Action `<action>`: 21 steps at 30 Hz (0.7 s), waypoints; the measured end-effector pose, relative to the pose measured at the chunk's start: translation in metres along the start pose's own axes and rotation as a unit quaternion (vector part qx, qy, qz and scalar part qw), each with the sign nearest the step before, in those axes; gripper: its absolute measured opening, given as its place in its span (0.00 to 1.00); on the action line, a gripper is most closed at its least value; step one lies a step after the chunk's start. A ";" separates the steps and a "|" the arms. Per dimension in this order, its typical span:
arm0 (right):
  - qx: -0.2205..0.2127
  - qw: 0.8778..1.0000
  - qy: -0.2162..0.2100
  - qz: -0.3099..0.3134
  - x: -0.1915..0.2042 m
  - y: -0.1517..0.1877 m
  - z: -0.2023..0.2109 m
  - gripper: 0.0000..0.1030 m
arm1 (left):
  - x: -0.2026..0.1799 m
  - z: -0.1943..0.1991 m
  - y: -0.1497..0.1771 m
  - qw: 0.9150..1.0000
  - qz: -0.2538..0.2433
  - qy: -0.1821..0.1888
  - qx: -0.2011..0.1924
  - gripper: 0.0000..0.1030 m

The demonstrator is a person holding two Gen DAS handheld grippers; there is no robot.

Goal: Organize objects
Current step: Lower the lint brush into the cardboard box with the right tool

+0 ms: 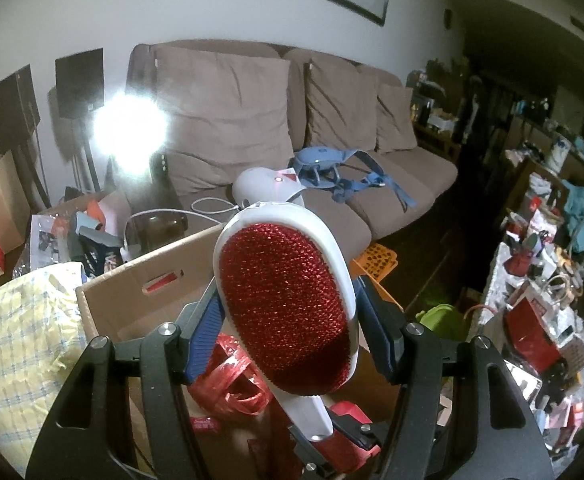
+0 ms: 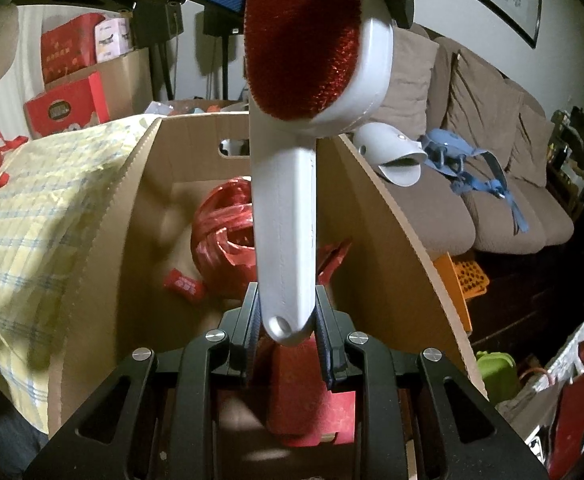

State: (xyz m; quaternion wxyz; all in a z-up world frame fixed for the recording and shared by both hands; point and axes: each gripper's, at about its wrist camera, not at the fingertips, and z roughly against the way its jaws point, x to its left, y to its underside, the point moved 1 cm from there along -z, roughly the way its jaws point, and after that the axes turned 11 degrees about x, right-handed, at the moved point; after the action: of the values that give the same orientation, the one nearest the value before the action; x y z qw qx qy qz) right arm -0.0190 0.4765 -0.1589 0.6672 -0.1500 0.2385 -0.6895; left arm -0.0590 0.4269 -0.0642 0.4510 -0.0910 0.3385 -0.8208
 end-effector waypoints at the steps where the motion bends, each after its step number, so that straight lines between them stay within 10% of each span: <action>1: 0.001 1.000 0.000 0.001 0.001 -0.001 -0.001 0.23 | 0.001 -0.001 0.000 1.000 0.001 0.000 0.001 0.59; 21: 0.011 1.000 -0.001 0.014 0.009 0.002 -0.004 0.23 | 0.013 -0.016 -0.004 0.999 0.008 0.017 0.026 0.60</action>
State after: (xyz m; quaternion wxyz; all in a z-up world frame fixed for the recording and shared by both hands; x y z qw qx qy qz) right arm -0.0200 0.4687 -0.1645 0.6785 -0.1403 0.2325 -0.6826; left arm -0.0763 0.4255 -0.0762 0.4540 -0.0622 0.3256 -0.8270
